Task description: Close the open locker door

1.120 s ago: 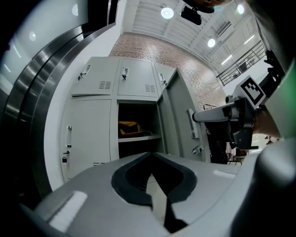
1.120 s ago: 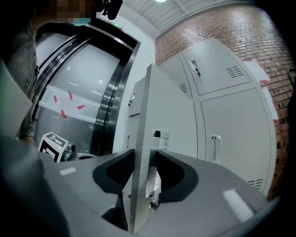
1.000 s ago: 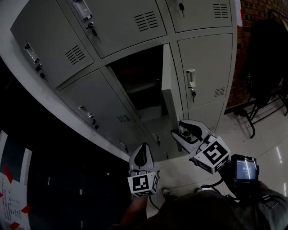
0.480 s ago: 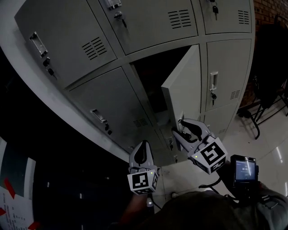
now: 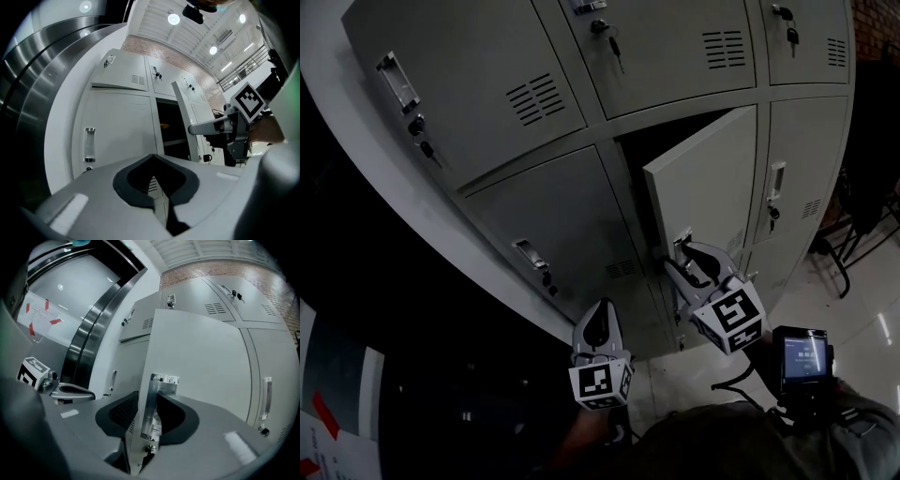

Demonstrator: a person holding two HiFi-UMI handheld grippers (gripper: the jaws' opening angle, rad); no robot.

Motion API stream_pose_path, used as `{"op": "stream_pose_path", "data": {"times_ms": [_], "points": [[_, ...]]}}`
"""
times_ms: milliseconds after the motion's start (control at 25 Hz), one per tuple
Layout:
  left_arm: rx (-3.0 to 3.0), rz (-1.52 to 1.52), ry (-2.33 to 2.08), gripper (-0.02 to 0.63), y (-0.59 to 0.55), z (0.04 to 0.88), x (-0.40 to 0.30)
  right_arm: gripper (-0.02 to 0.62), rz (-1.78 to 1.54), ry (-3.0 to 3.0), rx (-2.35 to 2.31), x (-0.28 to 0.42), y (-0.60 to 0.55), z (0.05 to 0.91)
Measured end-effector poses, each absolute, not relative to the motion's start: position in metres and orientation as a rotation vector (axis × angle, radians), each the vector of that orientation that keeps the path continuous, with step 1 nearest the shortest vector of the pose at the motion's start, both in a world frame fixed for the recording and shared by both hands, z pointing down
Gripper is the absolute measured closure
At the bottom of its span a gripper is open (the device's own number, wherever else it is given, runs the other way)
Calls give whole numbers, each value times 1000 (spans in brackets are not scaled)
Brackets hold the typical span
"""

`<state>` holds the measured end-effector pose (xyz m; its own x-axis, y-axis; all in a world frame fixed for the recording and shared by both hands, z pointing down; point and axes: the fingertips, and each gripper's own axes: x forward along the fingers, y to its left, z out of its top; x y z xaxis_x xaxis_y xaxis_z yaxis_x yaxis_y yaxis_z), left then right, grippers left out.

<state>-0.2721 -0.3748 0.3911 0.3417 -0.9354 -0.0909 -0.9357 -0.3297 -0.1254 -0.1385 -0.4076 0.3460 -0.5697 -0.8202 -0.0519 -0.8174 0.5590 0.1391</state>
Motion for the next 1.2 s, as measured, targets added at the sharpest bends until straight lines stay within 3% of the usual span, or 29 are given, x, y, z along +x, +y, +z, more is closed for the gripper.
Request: {"op": "stream_pose_path", "data": {"times_ms": [1200], "points": [[-2382,33,1794,604,-408,389,-337,477,-236,-2664,1561,-170,-508,350]]}}
